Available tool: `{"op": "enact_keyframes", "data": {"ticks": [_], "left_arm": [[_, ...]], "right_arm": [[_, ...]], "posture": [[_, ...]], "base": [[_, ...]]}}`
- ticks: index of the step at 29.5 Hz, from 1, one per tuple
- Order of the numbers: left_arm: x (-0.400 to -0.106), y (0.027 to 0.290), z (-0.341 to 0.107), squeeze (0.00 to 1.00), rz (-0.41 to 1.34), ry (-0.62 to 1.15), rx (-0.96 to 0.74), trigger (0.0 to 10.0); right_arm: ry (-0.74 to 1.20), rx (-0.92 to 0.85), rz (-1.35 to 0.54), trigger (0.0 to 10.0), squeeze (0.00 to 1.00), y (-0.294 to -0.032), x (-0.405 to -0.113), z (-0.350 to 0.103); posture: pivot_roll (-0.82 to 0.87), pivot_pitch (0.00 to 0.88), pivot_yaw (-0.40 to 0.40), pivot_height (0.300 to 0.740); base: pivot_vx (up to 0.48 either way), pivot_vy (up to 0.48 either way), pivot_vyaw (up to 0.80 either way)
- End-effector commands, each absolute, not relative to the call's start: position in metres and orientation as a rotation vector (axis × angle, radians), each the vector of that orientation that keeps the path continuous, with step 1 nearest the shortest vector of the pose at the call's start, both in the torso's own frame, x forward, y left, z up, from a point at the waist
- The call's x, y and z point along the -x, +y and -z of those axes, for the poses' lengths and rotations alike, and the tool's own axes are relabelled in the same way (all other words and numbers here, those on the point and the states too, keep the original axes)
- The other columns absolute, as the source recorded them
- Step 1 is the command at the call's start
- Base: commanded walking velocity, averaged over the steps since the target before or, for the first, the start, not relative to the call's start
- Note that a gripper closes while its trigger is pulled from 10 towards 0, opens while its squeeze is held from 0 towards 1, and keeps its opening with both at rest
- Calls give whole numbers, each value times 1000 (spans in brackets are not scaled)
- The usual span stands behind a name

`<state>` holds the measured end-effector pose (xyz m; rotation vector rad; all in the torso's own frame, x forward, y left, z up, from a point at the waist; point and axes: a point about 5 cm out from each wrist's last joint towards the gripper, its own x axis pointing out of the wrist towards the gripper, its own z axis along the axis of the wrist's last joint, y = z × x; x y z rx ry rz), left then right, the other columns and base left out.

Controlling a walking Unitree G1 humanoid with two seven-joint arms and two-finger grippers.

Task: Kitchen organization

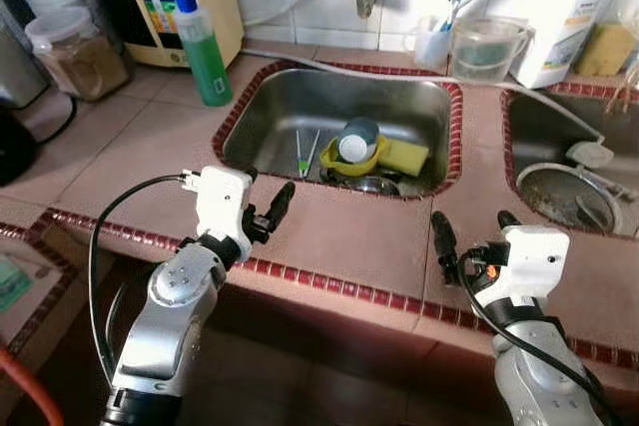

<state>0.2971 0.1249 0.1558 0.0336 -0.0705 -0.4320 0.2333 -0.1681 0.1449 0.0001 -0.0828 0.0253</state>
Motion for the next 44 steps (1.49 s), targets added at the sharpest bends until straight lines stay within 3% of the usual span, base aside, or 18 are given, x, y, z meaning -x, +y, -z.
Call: {"op": "enact_keyframes", "data": {"ticks": [1, 20, 35, 44], "left_arm": [[-297, 128, -158, 0, 425, -76, -48, 10000], [-294, 130, -155, 0, 431, -79, -40, 10000], [-278, 146, -136, 0, 534, -90, -44, 10000], [-263, 142, -131, 0, 668, -87, -59, 10000]], "right_arm": [[-83, -1, -24, 10000, 0, -168, -232, -145], [-69, 14, -33, 10000, 0, -166, -230, -142], [10, 123, -362, 10000, 0, -135, -212, -126], [48, 170, -524, 10000, 0, -141, -205, -125]], "posture": [[-161, 99, 81, 740], [-160, 108, 79, 740], [-166, 152, 35, 740], [-172, 207, 28, 740]], "base": [[-255, 0, 0], [0, 0, 0], [0, 0, 0], [0, 0, 0]]}}
